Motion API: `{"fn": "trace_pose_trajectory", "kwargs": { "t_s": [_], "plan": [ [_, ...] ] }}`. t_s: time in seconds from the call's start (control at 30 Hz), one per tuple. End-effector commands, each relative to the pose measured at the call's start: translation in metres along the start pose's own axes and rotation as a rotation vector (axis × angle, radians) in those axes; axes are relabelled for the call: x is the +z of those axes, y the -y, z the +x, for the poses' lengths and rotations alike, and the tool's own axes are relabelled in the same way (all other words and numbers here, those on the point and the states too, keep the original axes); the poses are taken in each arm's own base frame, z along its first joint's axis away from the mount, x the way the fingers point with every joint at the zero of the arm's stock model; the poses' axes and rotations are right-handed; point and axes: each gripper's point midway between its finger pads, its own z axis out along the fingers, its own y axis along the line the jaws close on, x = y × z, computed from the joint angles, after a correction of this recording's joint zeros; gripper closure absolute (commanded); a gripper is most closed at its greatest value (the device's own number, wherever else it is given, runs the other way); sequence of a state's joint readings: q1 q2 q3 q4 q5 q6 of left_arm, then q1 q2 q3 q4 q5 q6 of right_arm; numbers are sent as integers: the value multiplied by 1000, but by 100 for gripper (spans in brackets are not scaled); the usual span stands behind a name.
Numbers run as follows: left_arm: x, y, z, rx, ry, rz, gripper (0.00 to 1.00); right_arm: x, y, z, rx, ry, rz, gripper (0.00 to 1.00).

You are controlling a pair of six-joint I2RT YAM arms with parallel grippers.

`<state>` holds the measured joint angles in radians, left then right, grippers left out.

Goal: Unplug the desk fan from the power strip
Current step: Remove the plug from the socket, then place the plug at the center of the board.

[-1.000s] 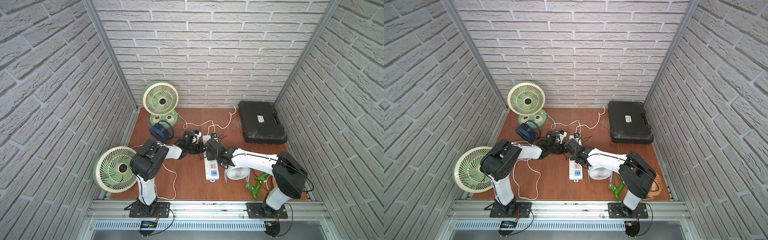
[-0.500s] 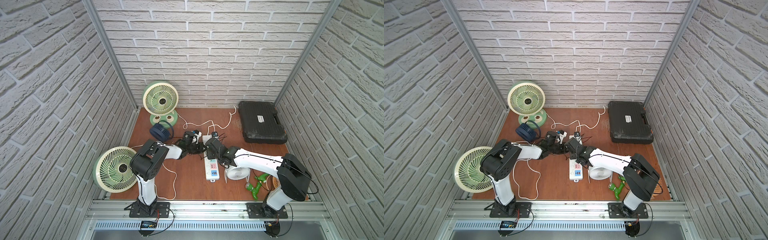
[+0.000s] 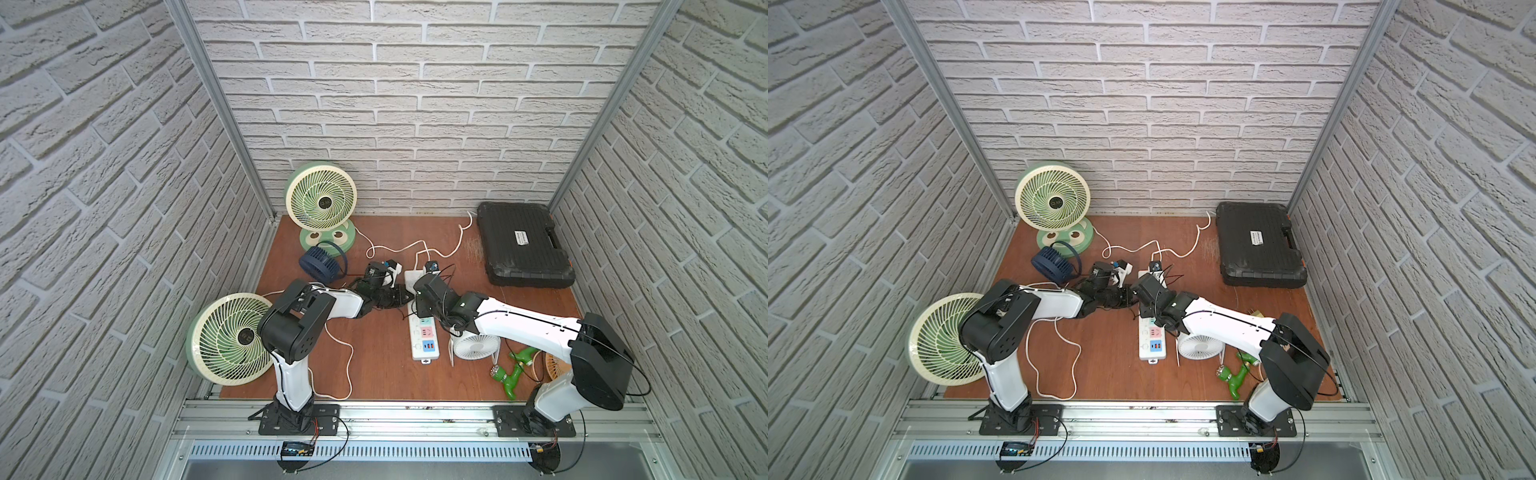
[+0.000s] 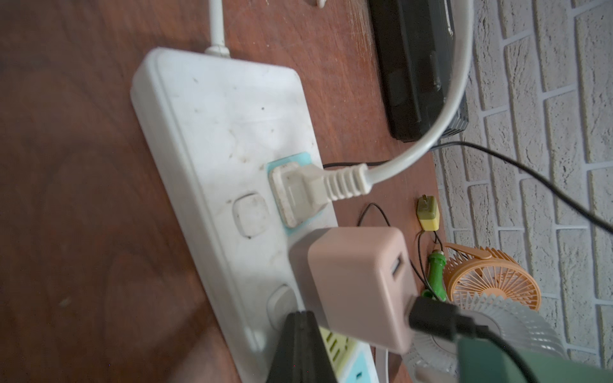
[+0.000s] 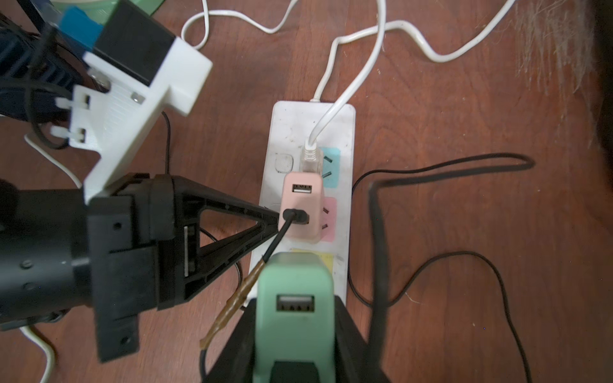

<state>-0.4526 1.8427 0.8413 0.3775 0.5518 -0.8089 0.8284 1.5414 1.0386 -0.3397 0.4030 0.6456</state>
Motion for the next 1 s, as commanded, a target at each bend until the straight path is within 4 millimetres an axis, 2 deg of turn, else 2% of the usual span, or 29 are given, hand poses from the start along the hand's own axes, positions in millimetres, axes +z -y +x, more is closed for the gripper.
{"fn": "trace_pose_trajectory", "kwargs": {
  "t_s": [0.0,0.27,0.57,0.77,0.97],
  "plan": [
    [-11,-4,-4,10,21,-35,100,-19,9,-17,10,61,7,82],
    [-31,9,-16,42,62,-32,100,-34,42,-31,38,84,27,82],
    [-50,9,-24,54,95,-56,100,-41,91,-48,86,91,87,81],
    [-55,5,-25,46,102,-62,100,-26,135,-42,185,43,131,81],
    [-55,5,-25,46,101,-62,100,-6,156,-24,275,-24,118,81]
  ]
}}
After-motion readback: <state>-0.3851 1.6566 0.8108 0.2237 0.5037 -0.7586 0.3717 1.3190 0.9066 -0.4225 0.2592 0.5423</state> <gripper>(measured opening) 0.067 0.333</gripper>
